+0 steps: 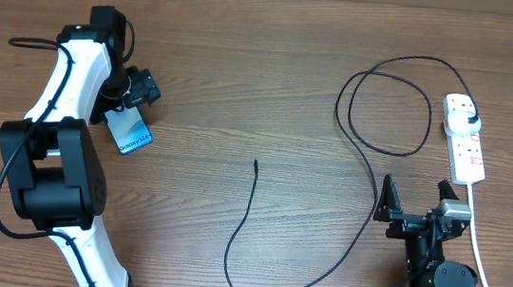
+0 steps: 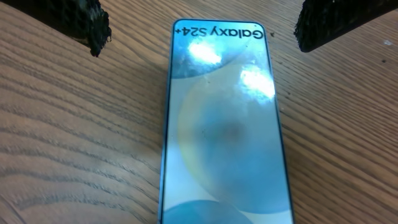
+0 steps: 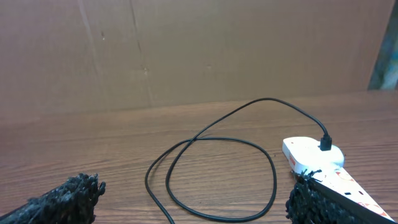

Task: Plug charger to phone and switch on socket
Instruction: 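Lower the left gripper onto the phone and close on it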

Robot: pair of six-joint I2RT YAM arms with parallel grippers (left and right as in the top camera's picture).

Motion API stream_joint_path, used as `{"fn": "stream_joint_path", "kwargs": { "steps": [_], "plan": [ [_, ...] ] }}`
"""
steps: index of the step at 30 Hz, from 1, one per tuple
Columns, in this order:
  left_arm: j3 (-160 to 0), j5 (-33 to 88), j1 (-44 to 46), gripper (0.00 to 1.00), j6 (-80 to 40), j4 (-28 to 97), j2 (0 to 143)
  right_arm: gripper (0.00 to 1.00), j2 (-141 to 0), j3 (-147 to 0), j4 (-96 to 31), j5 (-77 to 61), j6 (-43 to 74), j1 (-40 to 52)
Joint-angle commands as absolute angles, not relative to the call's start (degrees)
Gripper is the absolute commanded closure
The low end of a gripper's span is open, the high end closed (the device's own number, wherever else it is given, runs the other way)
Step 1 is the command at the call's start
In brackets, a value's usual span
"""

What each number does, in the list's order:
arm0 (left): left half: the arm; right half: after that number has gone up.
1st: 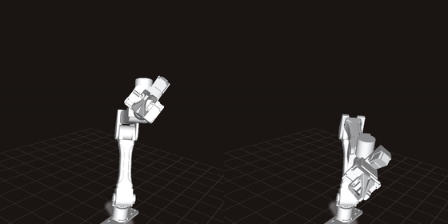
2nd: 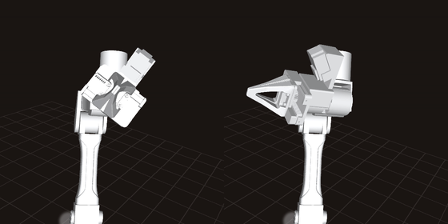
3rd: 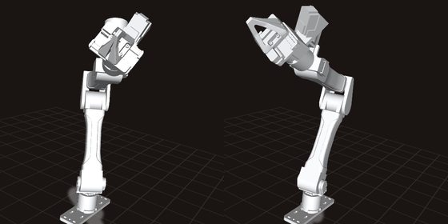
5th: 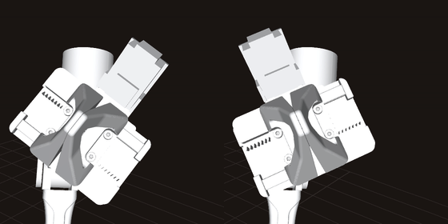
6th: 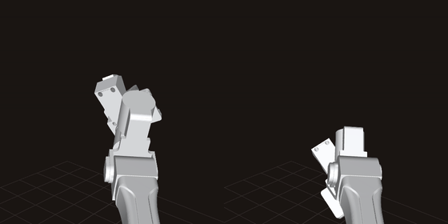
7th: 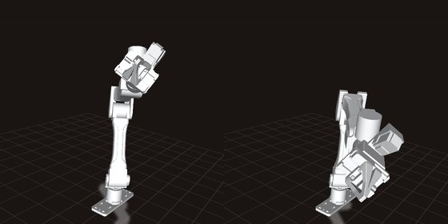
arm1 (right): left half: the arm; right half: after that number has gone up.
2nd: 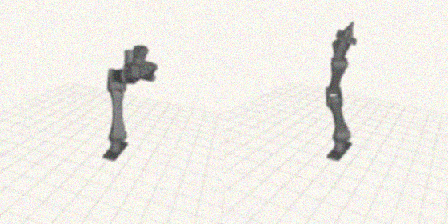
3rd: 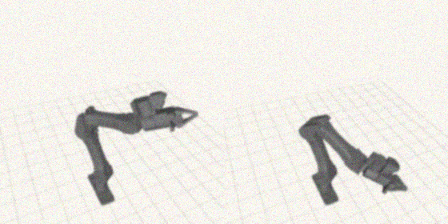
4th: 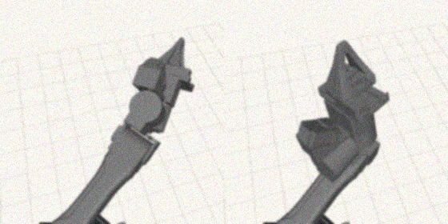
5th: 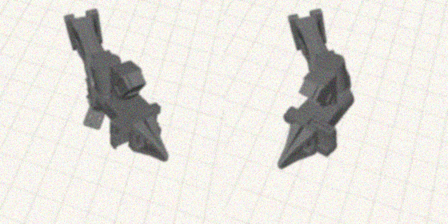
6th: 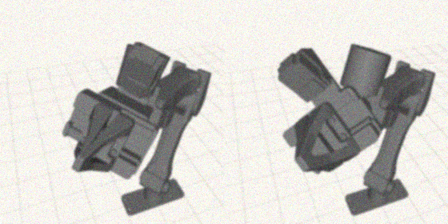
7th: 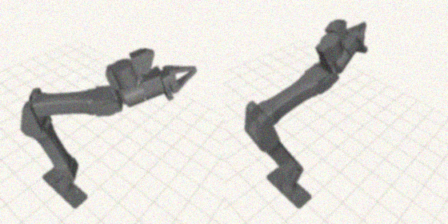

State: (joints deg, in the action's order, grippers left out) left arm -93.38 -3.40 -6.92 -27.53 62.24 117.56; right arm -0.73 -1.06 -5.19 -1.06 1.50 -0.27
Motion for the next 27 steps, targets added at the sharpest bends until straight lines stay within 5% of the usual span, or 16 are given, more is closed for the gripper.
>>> {"fn": "stream_joint_path", "kwargs": {
  "steps": [1, 27],
  "plan": [
    [-94.7, -4.7, -7.5, 0.00, -28.3, 61.9, 118.0, 0.00, -0.1, -0.4, -4.8, -0.7, 1.5, 0.0],
    [-94.7, -3.1, -8.7, 0.01, -26.8, 60.8, 124.8, 0.00, -0.1, -0.4, -4.8, -0.7, 1.5, 0.0]
  ]
}}
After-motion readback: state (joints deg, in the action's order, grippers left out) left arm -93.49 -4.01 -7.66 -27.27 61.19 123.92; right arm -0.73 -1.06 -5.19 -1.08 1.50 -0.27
